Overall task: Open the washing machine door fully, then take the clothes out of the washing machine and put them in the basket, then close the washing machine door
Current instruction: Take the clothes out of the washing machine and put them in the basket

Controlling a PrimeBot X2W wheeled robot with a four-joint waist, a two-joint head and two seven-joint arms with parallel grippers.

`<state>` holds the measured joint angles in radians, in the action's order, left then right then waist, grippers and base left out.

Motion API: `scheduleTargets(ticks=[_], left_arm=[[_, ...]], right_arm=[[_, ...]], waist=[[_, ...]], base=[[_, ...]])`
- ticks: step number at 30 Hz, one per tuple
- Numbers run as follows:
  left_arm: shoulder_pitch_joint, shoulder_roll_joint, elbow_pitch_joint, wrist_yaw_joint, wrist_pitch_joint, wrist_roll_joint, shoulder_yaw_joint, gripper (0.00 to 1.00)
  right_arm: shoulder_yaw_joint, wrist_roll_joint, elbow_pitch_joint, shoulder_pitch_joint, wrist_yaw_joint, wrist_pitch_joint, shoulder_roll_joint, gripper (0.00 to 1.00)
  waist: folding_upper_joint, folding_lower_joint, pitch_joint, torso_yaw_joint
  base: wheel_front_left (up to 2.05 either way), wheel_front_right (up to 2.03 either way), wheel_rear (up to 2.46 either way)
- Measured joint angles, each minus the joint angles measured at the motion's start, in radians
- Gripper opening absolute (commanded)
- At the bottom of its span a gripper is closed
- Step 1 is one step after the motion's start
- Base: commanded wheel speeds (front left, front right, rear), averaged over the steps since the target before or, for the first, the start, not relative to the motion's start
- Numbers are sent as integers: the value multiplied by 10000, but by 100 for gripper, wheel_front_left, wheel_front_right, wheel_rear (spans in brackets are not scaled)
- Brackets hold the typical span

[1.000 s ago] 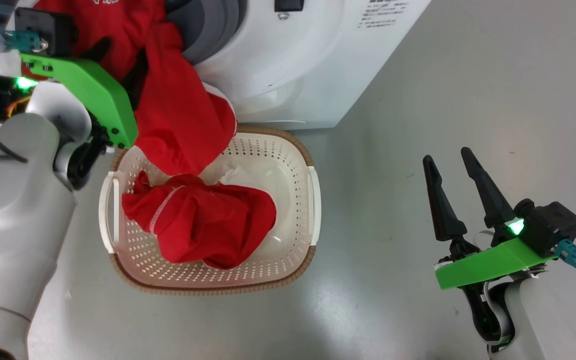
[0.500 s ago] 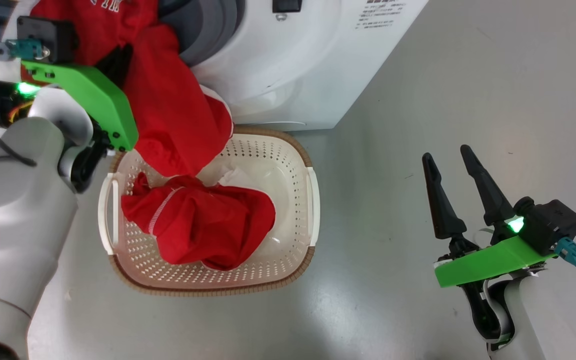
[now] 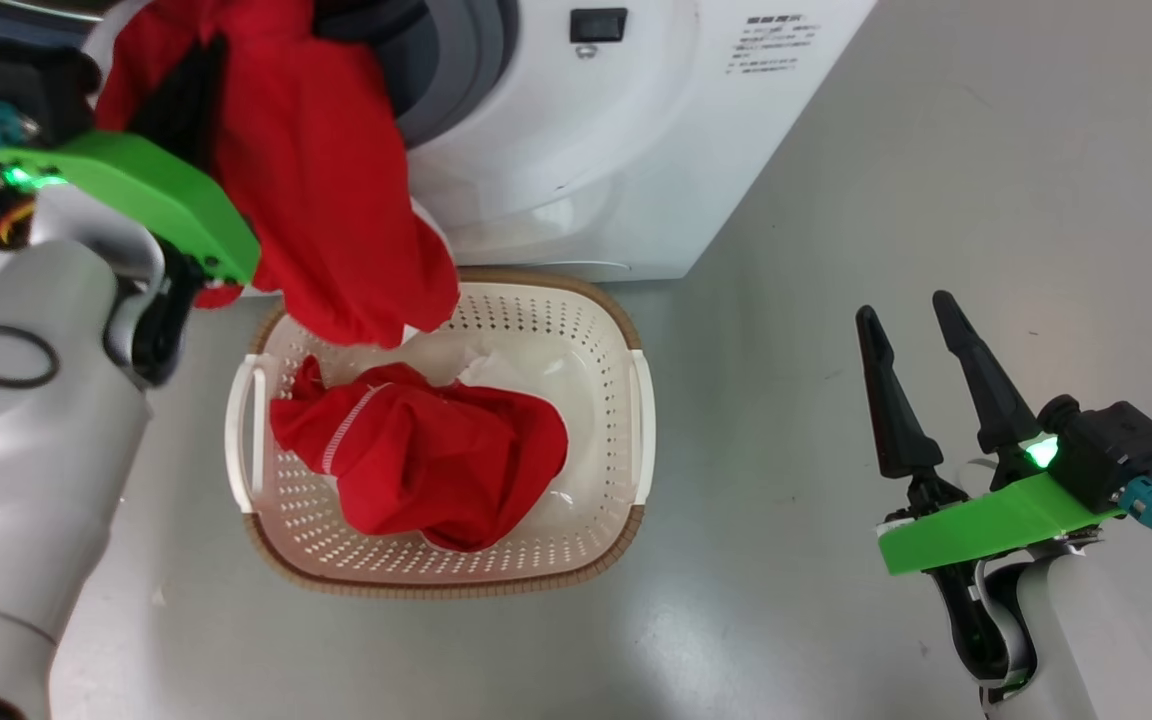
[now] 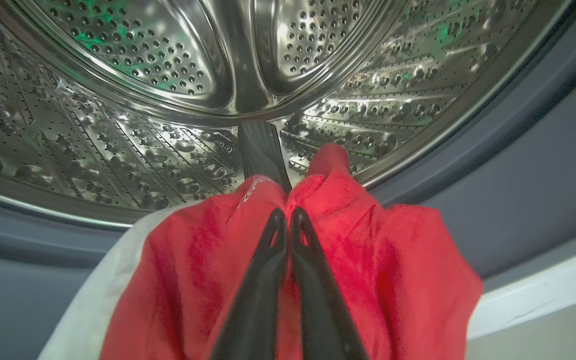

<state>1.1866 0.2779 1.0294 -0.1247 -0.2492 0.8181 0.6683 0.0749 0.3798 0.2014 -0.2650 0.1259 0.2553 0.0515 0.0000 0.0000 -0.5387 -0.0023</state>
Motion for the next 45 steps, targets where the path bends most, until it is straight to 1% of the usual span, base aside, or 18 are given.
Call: scheduleTargets(ticks=[1,5,7,10,14,17,18,20,23,28,34,38,39,45], left_arm=[[-95,46,-314,36,-2,-67,-272,0],[-777,221,-2301,497,-44,-905,-1724,0],[-1430,178,-3279,729,-46,-1421,-2508,0],[-2447,-48,-4594,886,-46,-2220,-3574,0],[-3381,-577,-6011,874,-46,-3235,-4652,0],[-3880,-918,-6938,696,-48,-3800,-5363,0],[-4215,-1133,-7417,606,-48,-4096,-5730,0],[-4580,-1354,-7917,522,-50,-4380,-6084,0],[-5042,-1641,-8512,374,-48,-4633,-6462,0],[-5764,-1919,-9363,180,-65,-5028,-6824,0],[-6937,-2148,-9837,94,-75,-5124,-6821,0],[-7633,-2259,-9643,73,-75,-5120,-6587,0],[-7746,-2284,-9507,10,-75,-5118,-6535,0],[-7871,-2299,-8324,8,-75,-5118,-6276,0]], right_arm=[[-10,0,-2,22,0,0,0,100],[-61,-4,-2,132,0,0,0,100],[-71,-13,2,175,0,0,2,100],[-79,-15,6,174,0,0,0,100],[-77,-17,15,175,0,0,2,100],[-69,-31,15,177,0,0,0,100],[-58,-31,21,181,0,0,0,100],[-54,-31,21,192,0,0,0,100],[-48,-31,40,217,0,0,2,100],[-17,-29,56,347,0,0,0,100],[10,0,67,406,0,0,0,100],[29,0,69,411,0,0,0,100],[35,0,67,411,0,0,0,100],[52,0,58,407,0,0,-2,100]], waist=[[0,0,29,26],[0,0,110,148],[0,0,153,206],[0,0,221,273],[0,0,317,322],[0,0,369,323],[0,0,407,310],[0,0,436,290],[0,0,486,269],[0,0,548,230],[0,0,619,190],[0,0,622,193],[0,0,609,195],[0,0,429,182]], base=[[0,0,0],[0,0,0],[0,0,0],[0,0,0],[0,0,0],[0,0,0],[0,0,0],[0,0,0],[0,0,0],[0,0,0],[0,0,0],[0,0,0],[0,0,0],[0,0,0]])
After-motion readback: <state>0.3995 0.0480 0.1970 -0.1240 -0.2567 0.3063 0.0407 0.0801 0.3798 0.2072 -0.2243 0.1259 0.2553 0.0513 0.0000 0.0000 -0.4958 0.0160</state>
